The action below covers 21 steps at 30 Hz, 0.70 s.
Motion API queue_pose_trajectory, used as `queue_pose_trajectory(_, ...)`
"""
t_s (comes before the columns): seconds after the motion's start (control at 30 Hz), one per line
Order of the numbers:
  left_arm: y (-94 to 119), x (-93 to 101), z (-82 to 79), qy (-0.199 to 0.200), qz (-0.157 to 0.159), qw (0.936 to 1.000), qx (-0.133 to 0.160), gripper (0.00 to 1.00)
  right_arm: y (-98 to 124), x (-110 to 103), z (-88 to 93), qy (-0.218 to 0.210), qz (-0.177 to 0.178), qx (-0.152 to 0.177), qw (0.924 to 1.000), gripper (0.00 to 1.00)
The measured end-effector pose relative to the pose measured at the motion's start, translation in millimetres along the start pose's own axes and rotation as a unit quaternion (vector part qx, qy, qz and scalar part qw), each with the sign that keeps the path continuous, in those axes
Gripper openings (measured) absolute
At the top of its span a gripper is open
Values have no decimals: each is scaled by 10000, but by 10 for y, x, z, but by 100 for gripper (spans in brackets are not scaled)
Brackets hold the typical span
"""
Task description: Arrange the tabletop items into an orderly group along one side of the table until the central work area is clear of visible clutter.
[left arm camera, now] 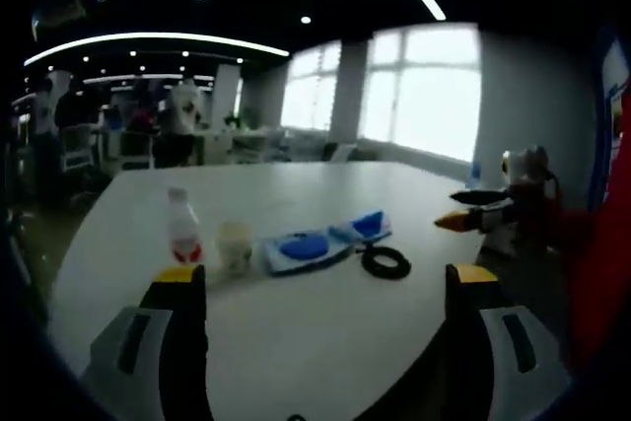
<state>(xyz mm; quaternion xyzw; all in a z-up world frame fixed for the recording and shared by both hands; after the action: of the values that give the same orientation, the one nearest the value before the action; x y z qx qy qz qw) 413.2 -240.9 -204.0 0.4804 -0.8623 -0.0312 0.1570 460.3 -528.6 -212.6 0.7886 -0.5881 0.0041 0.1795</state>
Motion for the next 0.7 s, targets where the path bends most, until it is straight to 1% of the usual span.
queue_pose_trajectory(0.07,-28,-16,46,-41,-14,10000,-83,98,0,-14,-7,156,52,-65,9998,100)
queue_pose_trajectory(0.13,-41,-22,62,-1,-4,9999,-148,99,-8,-49,-3,176,25,-107,9998,100)
queue_pose_trajectory(0.17,-37,-32,53,-17,-13,9999,-129,99,-5,-60,6,179,24,-120,9998,99)
queue_pose_trajectory(0.2,-36,-49,48,-29,-41,9999,-116,99,-6,-45,30,333,91,-125,9993,99)
queue_pose_trajectory(0.23,-33,-110,76,-14,-178,9997,-191,99,-10,-25,50,394,165,-167,9989,99)
queue_pose_trajectory(0.3,-34,-166,132,50,-329,9989,-326,99,-36,-26,62,349,165,-181,9991,99)
queue_pose_trajectory(0.4,-40,-157,92,-47,-352,9991,-224,99,-77,32,71,194,201,-171,9995,99)
queue_pose_trajectory(0.43,-48,-158,98,-58,-386,9989,-240,99,-87,38,75,89,190,-185,9996,99)
queue_pose_trajectory(0.47,-53,-184,120,-117,-489,9982,-320,99,-100,48,73,20,195,-179,9996,100)
queue_pose_trajectory(0.5,-59,-191,127,-160,-526,9979,-337,99,-132,51,84,32,204,-175,9996,100)
queue_pose_trajectory(0.53,-45,-241,139,-198,-718,9965,-385,99,-139,42,99,44,200,-184,9996,100)
queue_pose_trajectory(0.57,-38,-260,140,-268,-757,9960,-399,99,-130,16,210,30,120,-569,9983,100)
queue_pose_trajectory(0.6,-38,-263,132,-284,-756,9961,-365,99,-146,11,181,24,111,-462,9989,100)
queue_pose_trajectory(0.63,-25,-329,139,-192,-887,9952,-367,99,-144,-3,161,27,77,-390,9992,100)
queue_pose_trajectory(0.67,-29,-352,138,-189,-868,9954,-355,99,-148,-13,173,53,56,-415,9991,100)
queue_pose_trajectory(0.7,-28,-386,159,-63,-908,9951,-386,99,-161,-36,192,116,-1,-474,9988,100)
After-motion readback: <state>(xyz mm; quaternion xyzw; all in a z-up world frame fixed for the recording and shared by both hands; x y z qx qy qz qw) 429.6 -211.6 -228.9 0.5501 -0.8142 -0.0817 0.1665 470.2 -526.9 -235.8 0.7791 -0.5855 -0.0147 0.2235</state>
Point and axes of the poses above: the point that each gripper's makers call its tool centre point, and the gripper's own axes: y roughly backward along the fingers, x roughly to its right, z roughly out of its underside, the point moved 2 cm from there along y, roughly backward along the fingers, and after that the axes turned 7 degrees about y, right-handed, at the moved point
